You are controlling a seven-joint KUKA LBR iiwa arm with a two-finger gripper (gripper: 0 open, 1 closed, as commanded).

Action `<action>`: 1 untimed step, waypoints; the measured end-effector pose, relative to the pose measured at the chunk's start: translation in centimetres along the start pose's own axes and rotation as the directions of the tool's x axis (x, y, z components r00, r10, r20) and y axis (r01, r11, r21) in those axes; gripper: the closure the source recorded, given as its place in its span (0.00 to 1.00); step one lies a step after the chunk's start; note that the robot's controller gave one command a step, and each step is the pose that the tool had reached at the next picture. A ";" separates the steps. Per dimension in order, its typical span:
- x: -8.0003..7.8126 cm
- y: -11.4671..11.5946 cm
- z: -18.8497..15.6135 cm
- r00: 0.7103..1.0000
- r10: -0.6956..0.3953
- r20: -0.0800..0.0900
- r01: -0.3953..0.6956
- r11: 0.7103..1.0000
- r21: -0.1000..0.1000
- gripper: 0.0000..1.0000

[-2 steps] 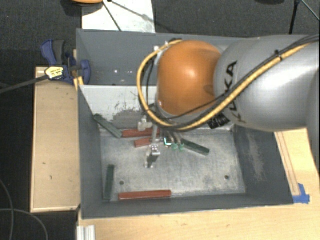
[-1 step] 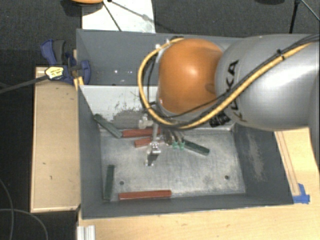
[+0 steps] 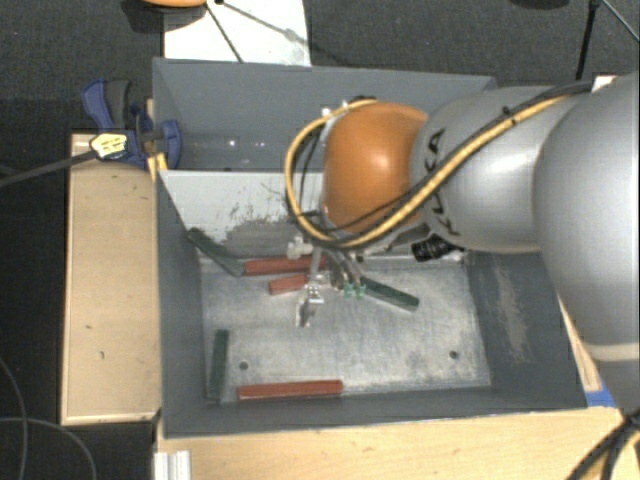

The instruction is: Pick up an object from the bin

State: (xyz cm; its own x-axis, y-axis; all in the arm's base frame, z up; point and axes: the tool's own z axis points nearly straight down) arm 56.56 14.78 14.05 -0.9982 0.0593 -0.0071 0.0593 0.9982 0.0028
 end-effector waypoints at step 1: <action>-1.9 -3.6 6.5 0.997 -0.071 0.005 0.071 0.997 -0.009 0.00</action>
Offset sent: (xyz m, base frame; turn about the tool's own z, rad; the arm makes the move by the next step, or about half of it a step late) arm 0.0201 0.0030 -0.0705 0.3188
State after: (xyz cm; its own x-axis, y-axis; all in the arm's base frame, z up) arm 58.28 11.13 7.55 -0.9999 -0.0116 -0.0124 -0.0117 0.9999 0.0112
